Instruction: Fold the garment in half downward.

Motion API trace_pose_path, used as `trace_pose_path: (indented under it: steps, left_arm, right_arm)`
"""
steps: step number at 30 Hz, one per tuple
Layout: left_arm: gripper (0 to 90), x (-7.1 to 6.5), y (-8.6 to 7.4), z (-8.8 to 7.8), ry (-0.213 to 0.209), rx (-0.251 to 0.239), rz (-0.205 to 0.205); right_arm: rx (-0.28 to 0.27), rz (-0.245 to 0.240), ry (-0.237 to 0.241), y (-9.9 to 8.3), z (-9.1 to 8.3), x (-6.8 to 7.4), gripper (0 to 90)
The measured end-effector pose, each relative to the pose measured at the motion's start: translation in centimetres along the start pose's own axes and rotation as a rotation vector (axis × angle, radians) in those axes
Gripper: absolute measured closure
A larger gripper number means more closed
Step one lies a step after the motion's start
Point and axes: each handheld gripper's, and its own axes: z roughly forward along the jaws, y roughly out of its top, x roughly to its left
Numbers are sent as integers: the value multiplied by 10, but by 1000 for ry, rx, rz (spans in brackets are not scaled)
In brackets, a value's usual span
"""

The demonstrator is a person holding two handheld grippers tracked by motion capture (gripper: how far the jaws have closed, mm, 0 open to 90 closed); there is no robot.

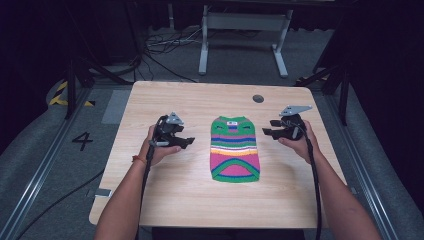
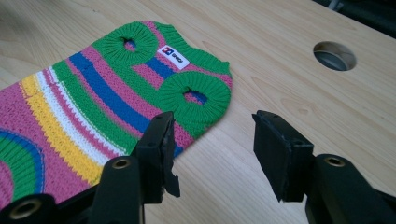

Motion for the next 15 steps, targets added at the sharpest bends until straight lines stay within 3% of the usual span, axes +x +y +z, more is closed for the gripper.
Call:
trace_pose_path:
  steps: [3, 5, 11, 13, 15]
  left_arm:
    - [360, 0, 8, 7, -14, -6, 17]
    - [368, 1, 16, 14, -27, 1, 1]
    - [409, 3, 42, 36, -50, -1, -15]
    - [443, 4, 50, 41, -44, 15, -2]
    - [450, 3, 56, 47, -45, 0, -22]
  right_arm:
    - [14, -11, -10, 5, 9, 0, 510]
    - [17, -13, -5, 10, 15, -1, 522]
    - [32, 22, -5, 18, 36, -10, 576]
    - [36, 35, -12, 21, 46, -12, 591]
    - [36, 38, -8, 24, 53, -11, 604]
